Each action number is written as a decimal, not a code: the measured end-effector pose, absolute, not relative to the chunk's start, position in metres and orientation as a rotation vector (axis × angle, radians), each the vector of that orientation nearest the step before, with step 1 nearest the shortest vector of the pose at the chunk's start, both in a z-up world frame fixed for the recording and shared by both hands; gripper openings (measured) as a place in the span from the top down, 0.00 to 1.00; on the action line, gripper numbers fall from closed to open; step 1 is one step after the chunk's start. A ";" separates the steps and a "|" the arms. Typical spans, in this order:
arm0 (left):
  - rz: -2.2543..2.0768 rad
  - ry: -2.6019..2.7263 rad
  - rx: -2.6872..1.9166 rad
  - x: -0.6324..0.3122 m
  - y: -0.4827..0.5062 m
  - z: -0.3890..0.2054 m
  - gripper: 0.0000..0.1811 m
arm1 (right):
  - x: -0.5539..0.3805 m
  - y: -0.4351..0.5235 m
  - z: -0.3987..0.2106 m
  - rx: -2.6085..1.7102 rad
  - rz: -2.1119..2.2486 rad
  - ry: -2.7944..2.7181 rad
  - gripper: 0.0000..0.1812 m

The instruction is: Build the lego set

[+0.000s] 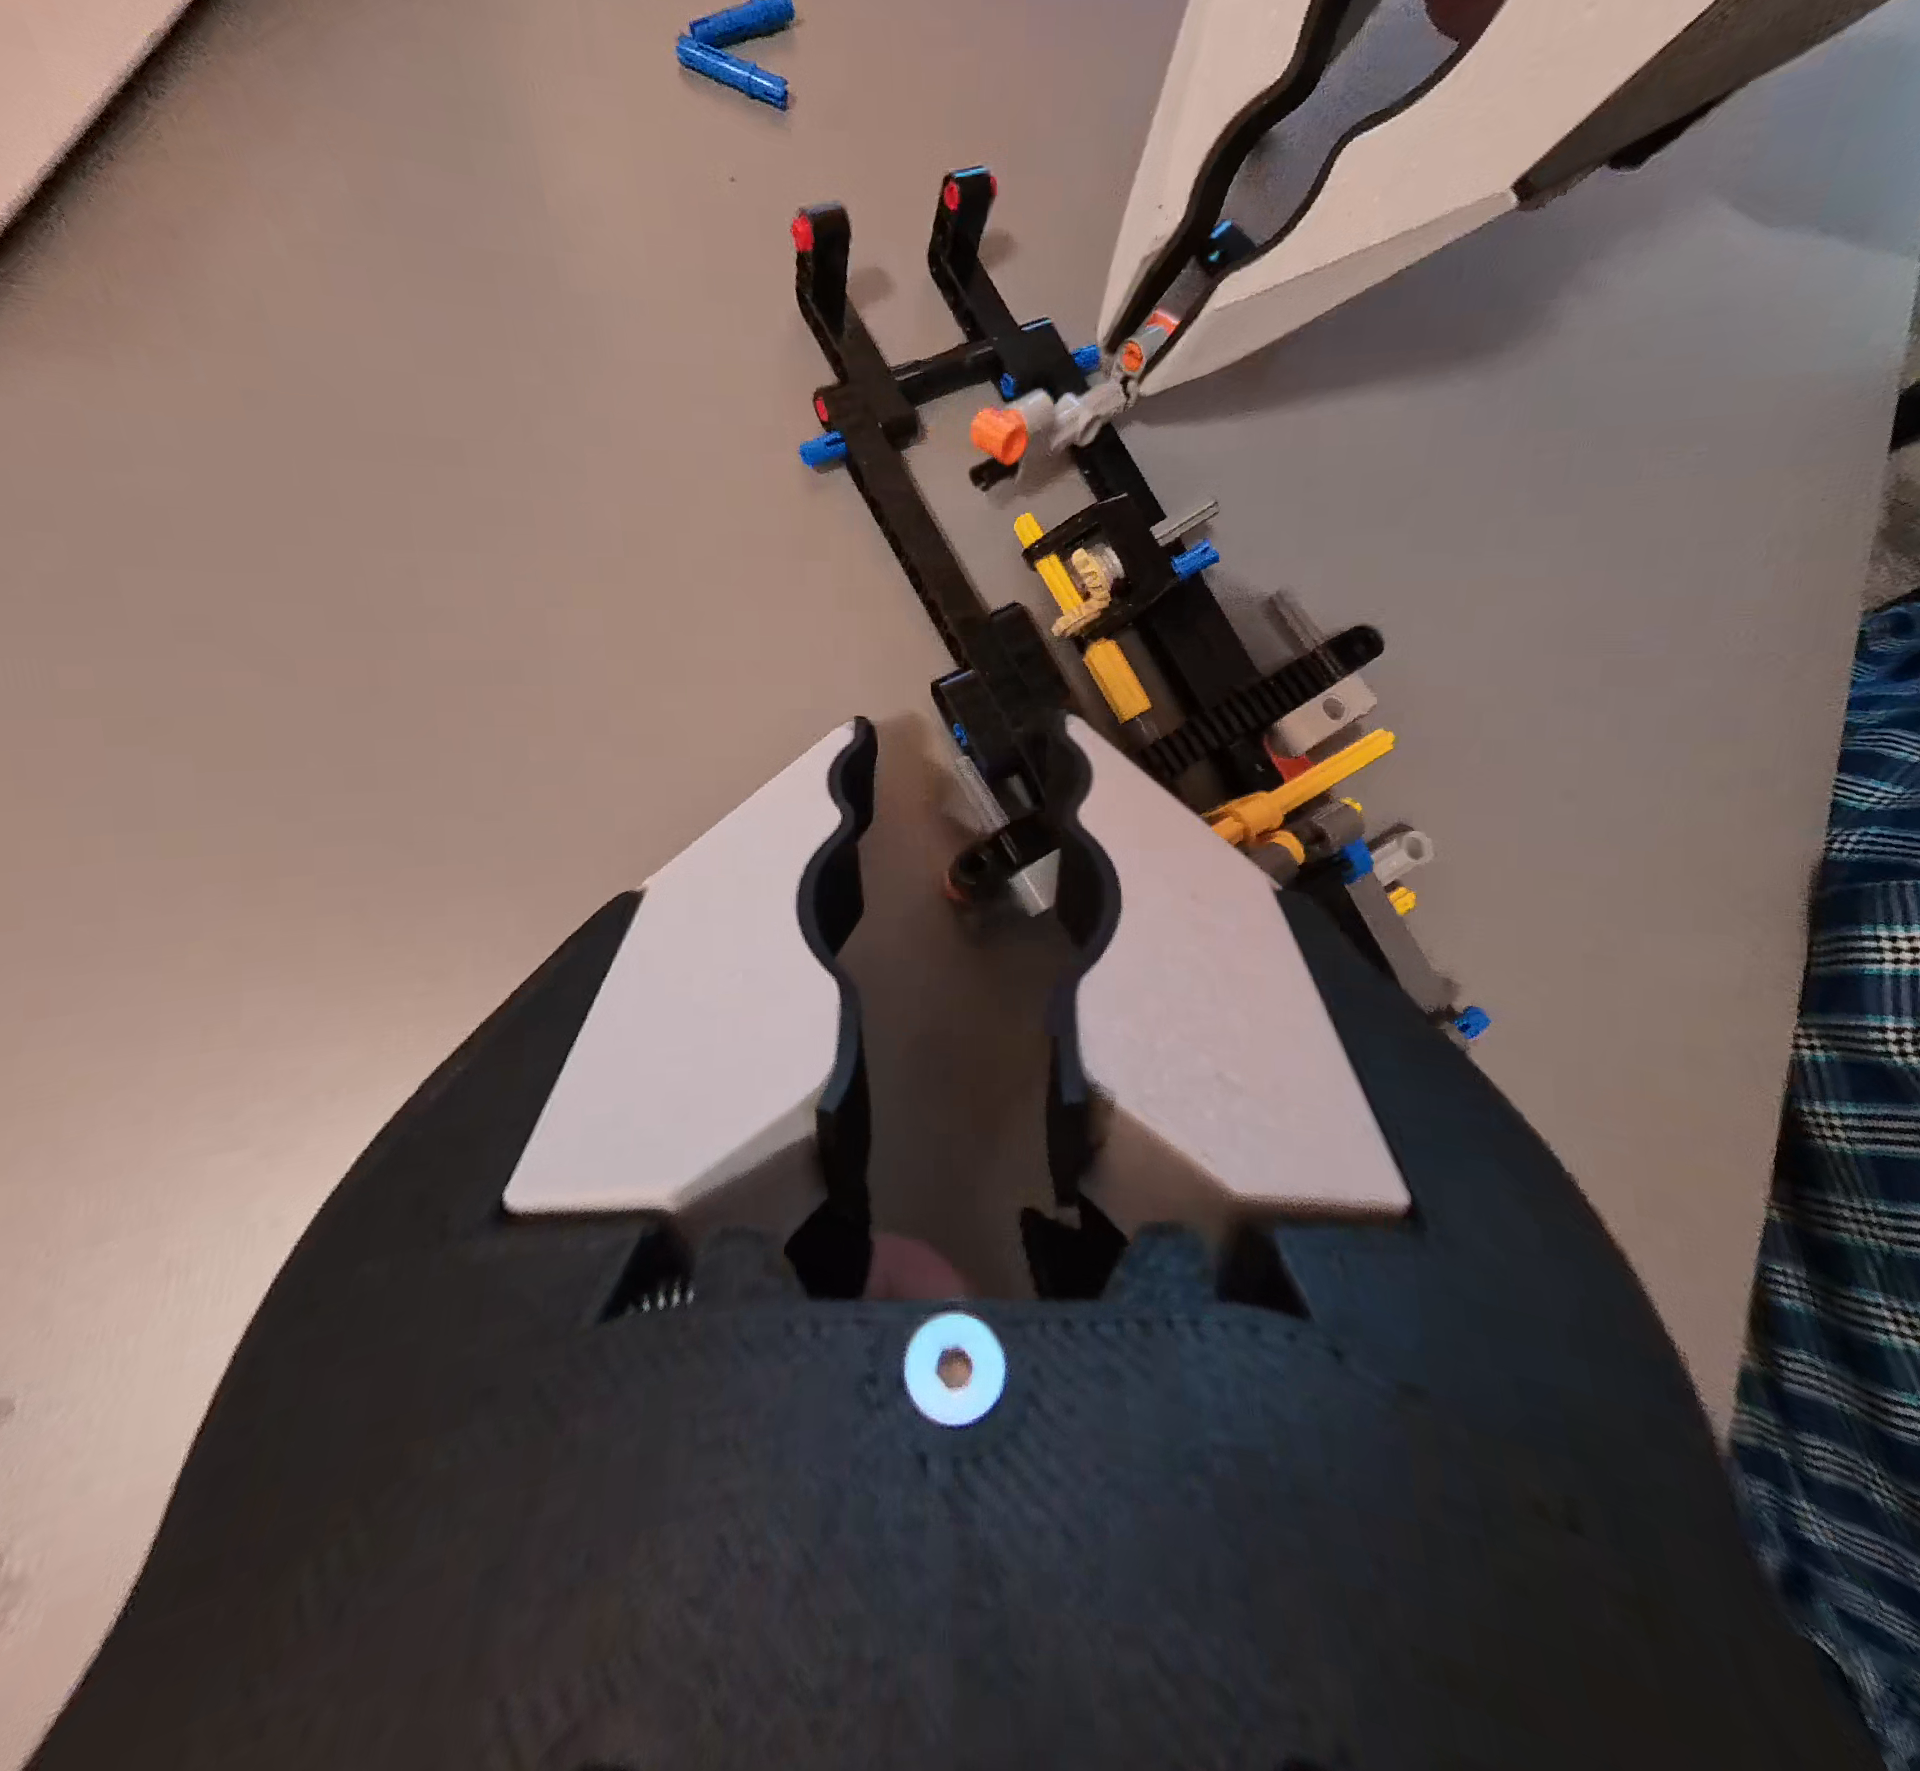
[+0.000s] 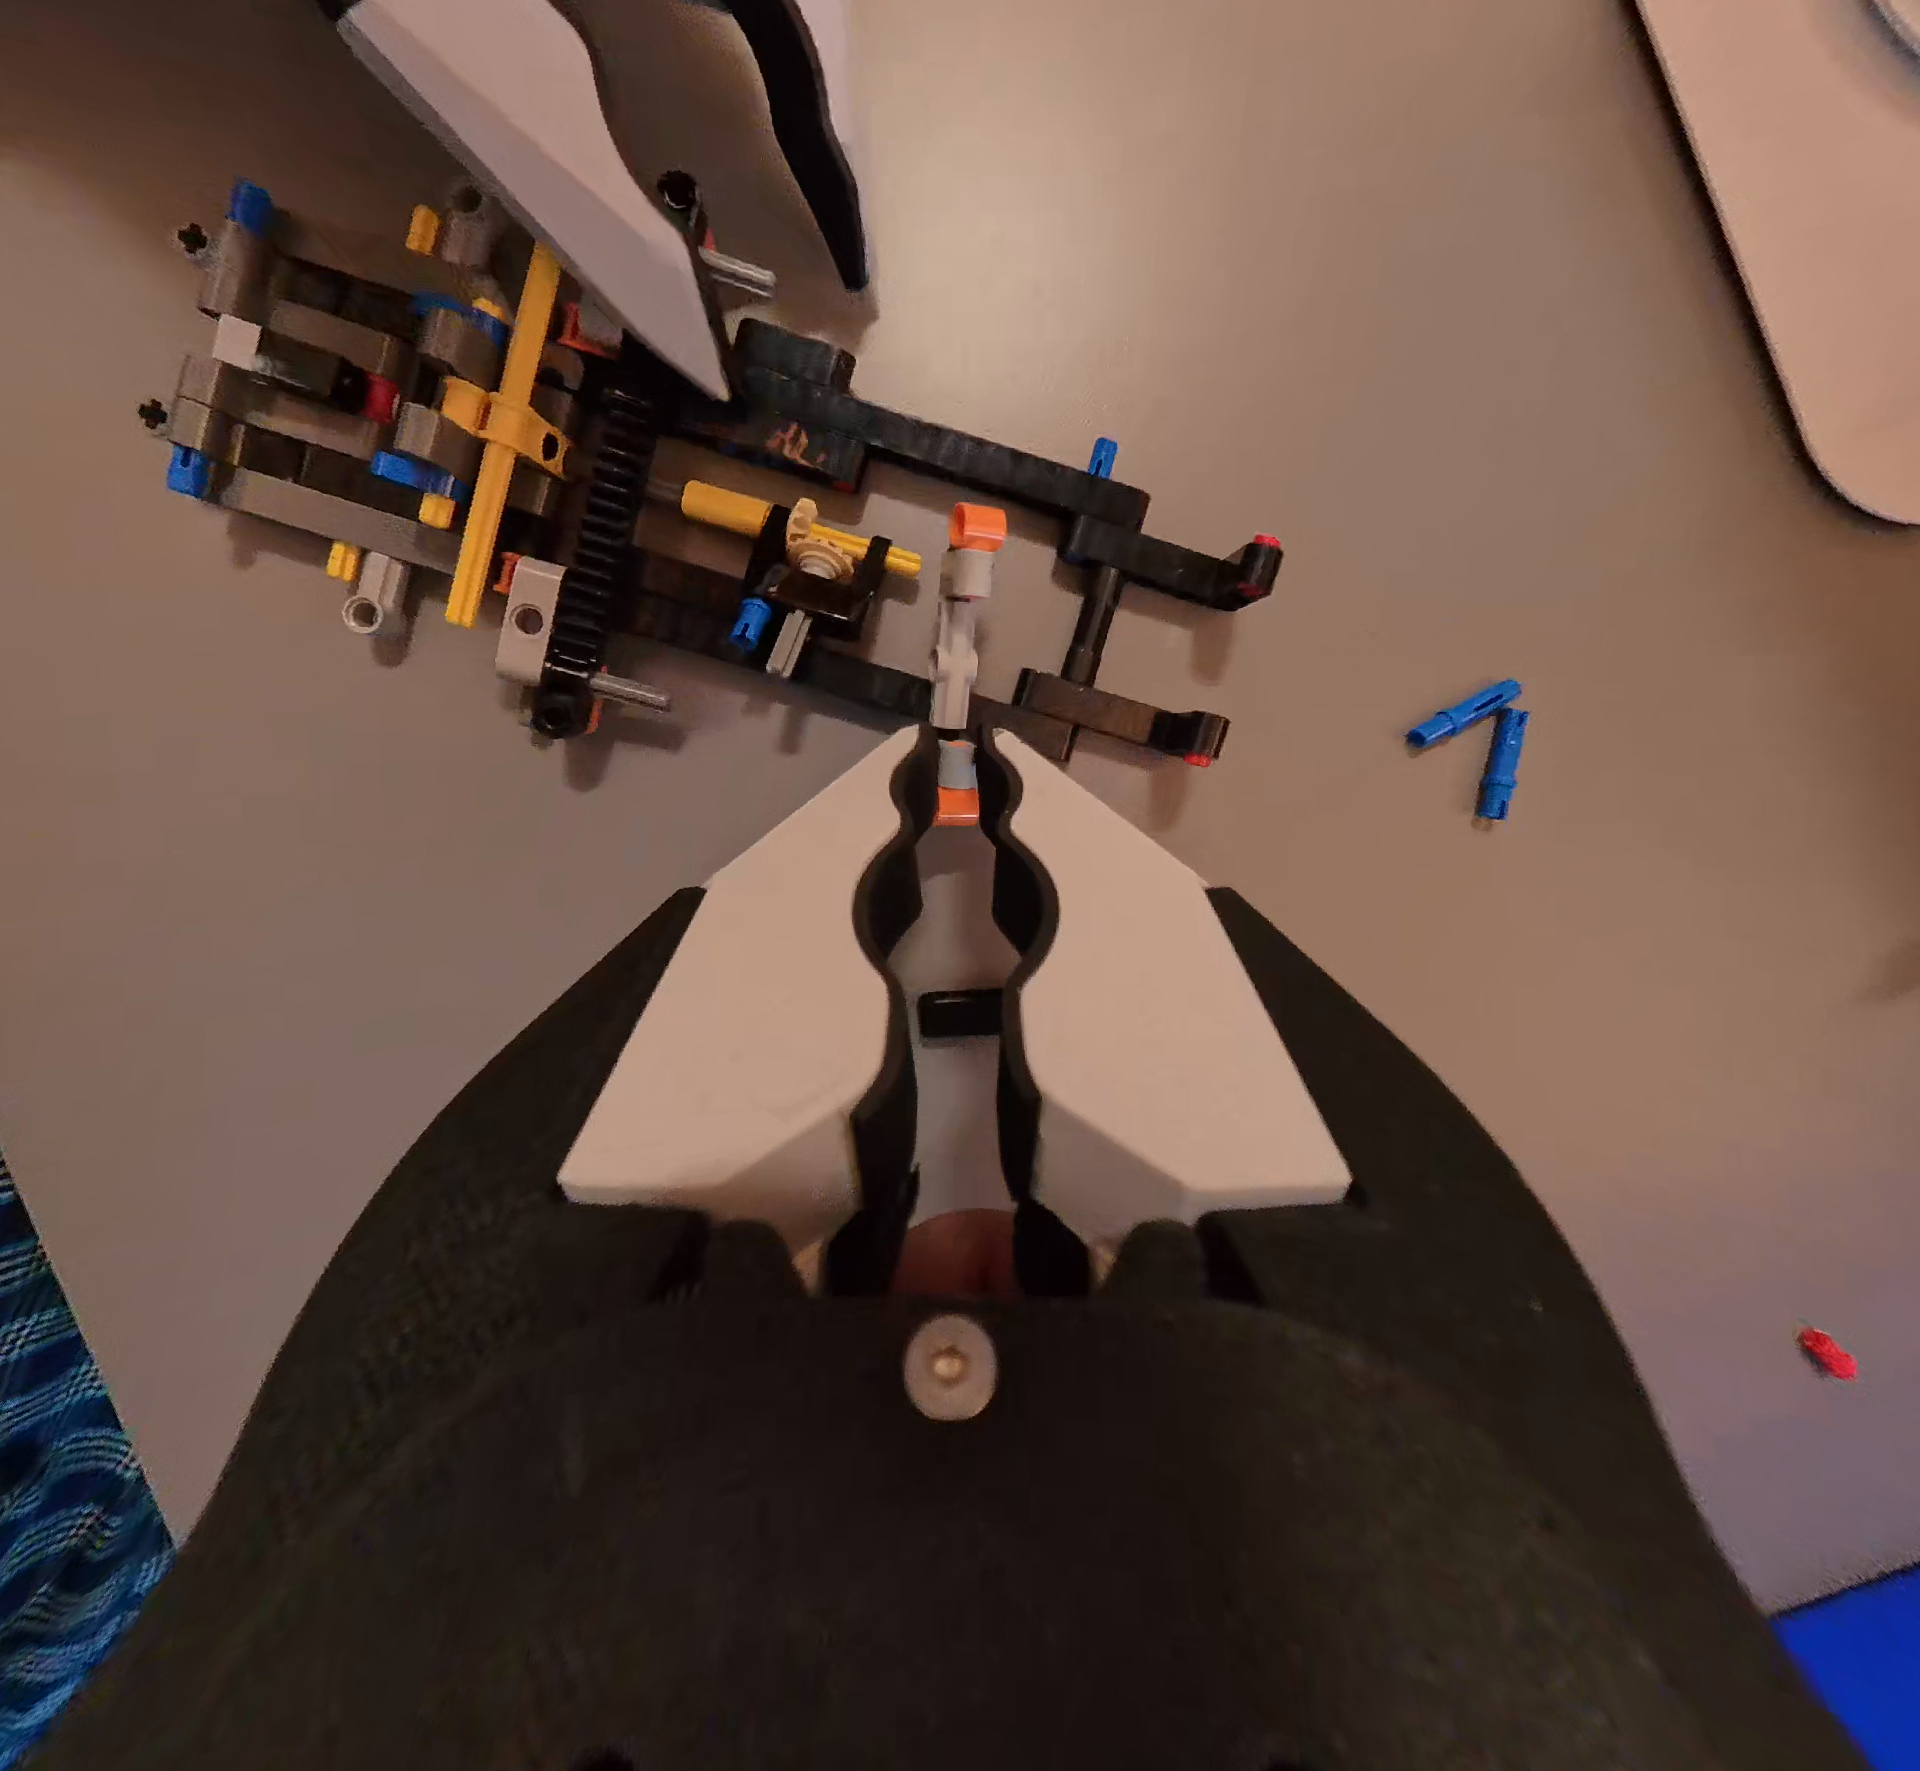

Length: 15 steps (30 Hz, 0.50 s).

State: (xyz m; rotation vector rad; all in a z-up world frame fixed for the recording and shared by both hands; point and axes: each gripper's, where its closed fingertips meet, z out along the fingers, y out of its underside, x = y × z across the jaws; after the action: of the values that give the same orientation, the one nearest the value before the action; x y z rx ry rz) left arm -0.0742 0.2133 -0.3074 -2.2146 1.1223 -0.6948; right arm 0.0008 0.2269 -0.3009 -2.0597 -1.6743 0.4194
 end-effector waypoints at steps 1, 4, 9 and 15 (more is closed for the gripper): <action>-0.717 1.135 -2.222 -0.072 0.211 -0.309 0.84 | 0.001 0.227 -0.301 -2.060 0.428 -1.666 0.98; -0.811 1.141 -2.228 -0.064 0.208 -0.309 0.83 | 0.002 0.226 -0.303 -2.057 0.431 -1.648 0.98; -0.935 1.112 -2.248 -0.059 0.207 -0.306 0.80 | 0.003 0.226 -0.303 -2.048 0.454 -1.612 0.98; -1.039 1.042 -2.258 -0.058 0.207 -0.304 0.80 | 0.002 0.226 -0.303 -2.039 0.460 -1.597 0.98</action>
State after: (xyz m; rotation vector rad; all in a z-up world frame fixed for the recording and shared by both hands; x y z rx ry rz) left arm -0.0576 0.2066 -0.3039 -2.2578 1.0416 -1.0395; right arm 0.0022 0.2263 -0.3029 -2.0385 -1.5967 0.4598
